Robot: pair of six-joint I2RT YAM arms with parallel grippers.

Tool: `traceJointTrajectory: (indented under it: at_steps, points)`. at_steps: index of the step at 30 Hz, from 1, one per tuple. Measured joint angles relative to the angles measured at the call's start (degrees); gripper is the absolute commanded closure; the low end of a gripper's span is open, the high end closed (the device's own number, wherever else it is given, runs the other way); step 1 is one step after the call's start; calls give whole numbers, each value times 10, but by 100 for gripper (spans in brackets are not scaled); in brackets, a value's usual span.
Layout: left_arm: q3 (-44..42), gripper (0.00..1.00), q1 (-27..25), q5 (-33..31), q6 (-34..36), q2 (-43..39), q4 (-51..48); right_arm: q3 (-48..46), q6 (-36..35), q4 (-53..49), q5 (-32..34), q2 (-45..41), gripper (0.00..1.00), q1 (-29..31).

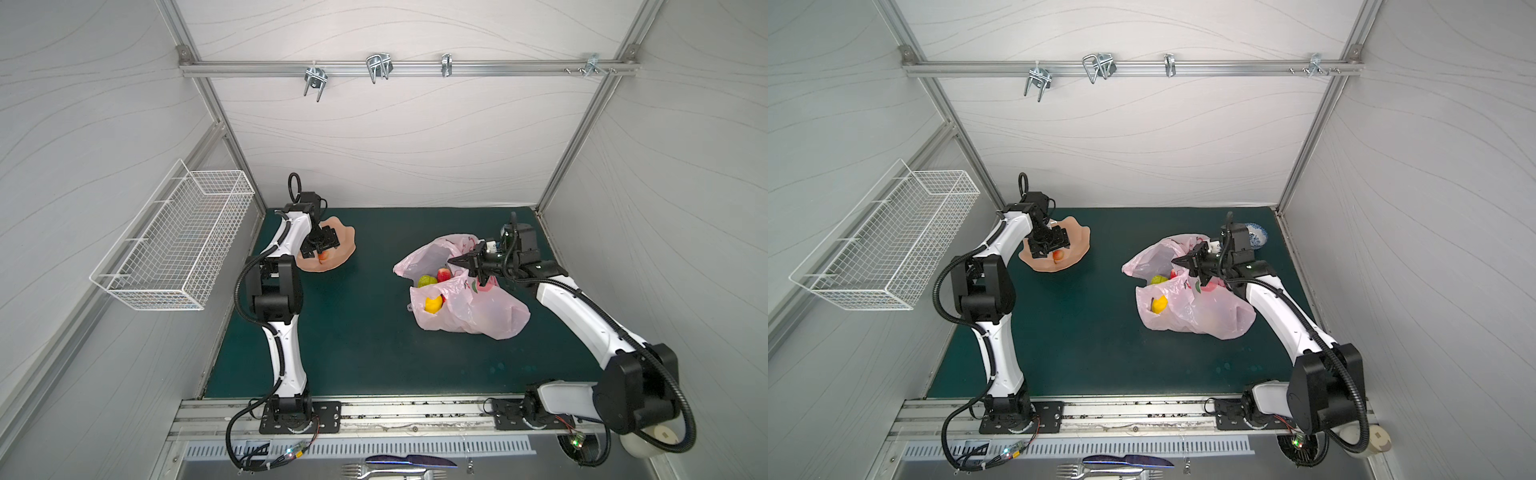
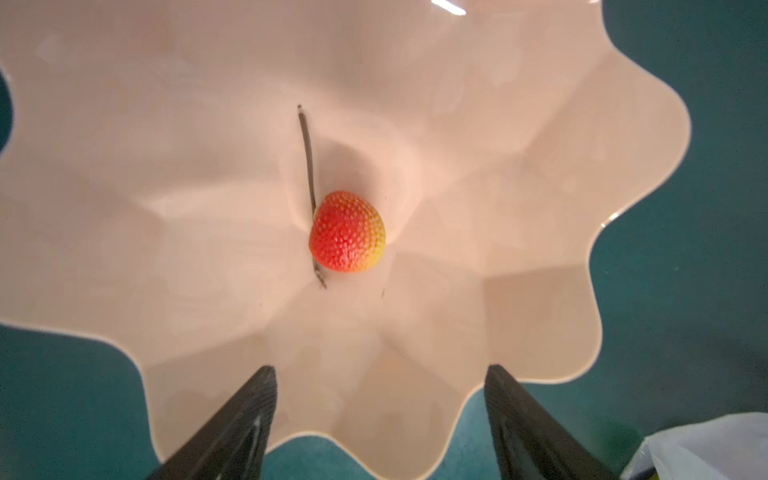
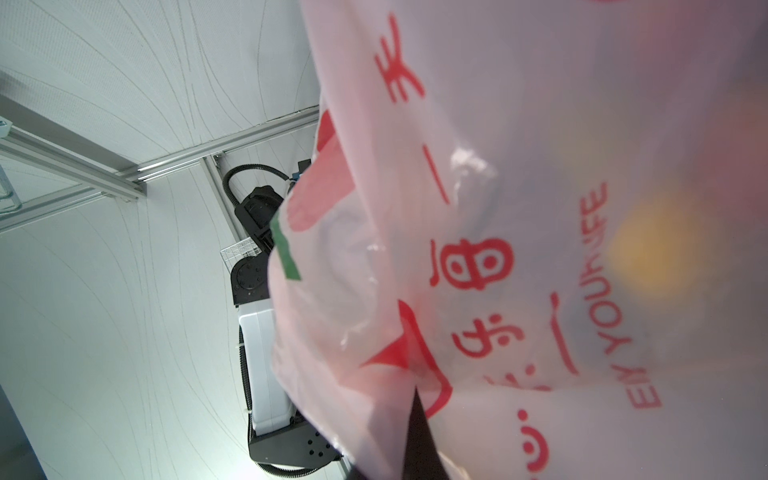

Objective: Place the fruits into the plastic bag
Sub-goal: 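Grasp the red strawberry in the peach bowl with the left gripper and lift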

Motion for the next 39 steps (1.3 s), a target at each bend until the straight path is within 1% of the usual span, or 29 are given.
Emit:
traceJointTrajectory:
  at_steps: [7, 12, 17, 24, 29, 35, 39]
  points:
    - [54, 25, 10, -14, 1, 71, -9, 0, -3, -1, -2, 6, 100, -1]
    - [87, 30, 11, -22, 2, 110, -16, 0, -4, -4, -5, 10, 100, -2]
    - [92, 35, 11, -25, 6, 133, -19, 1, -5, -7, -6, 10, 100, -3]
    - [102, 39, 11, -33, 14, 143, -18, 1, -8, -11, -7, 12, 100, -3]
    - [110, 47, 11, -33, 17, 148, -19, 1, -9, -16, -8, 15, 100, -3]
    - [110, 62, 11, -32, 19, 150, -20, 1, -9, -17, -8, 16, 100, -3]
    - [109, 64, 11, -32, 20, 149, -19, 1, -9, -17, -8, 16, 100, -3]
